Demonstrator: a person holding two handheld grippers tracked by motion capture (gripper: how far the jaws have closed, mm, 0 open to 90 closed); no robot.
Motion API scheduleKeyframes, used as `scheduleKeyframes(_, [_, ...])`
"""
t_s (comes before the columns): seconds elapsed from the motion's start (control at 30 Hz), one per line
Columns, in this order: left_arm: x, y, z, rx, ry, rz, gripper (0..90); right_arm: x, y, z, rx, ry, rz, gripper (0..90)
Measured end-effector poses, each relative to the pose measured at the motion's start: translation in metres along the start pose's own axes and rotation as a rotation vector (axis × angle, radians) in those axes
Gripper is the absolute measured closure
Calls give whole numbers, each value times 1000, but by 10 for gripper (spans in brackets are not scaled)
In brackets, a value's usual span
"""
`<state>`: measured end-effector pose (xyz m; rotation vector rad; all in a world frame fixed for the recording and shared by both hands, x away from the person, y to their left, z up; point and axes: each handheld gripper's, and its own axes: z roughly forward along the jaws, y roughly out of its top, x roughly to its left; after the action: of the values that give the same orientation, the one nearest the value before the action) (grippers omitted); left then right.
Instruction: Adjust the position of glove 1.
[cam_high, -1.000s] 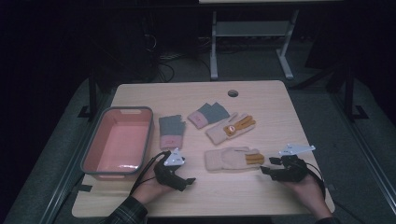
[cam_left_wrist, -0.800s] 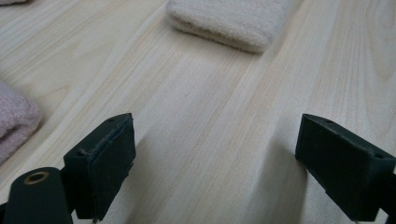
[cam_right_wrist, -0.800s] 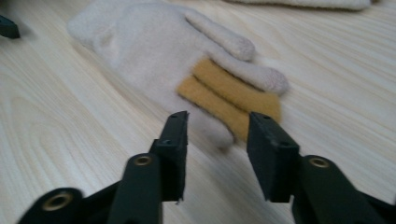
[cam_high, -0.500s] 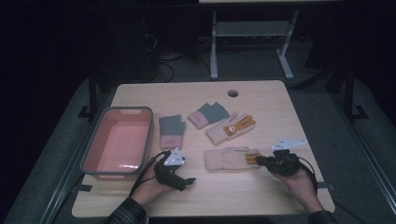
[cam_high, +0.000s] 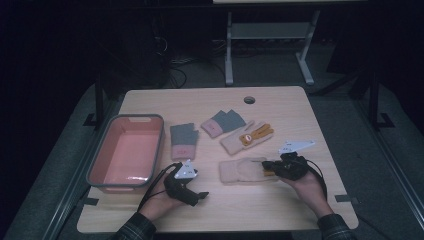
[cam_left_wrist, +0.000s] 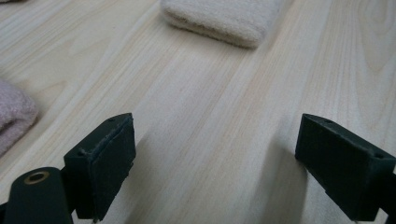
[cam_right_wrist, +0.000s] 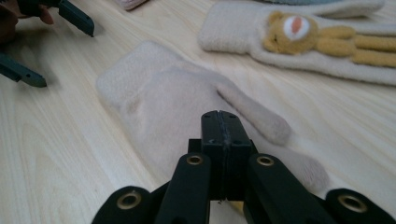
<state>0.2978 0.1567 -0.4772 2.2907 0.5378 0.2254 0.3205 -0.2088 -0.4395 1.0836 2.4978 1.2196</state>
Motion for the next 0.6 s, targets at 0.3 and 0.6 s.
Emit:
scheduleKeyframes(0.3, [1, -1, -2, 4, -7, 13, 114, 4, 18, 14, -12, 18, -31, 900])
scheduleKeyframes(0.6, [1, -1, -2, 2, -8, 10, 114, 11, 34, 33, -9, 37, -63, 900])
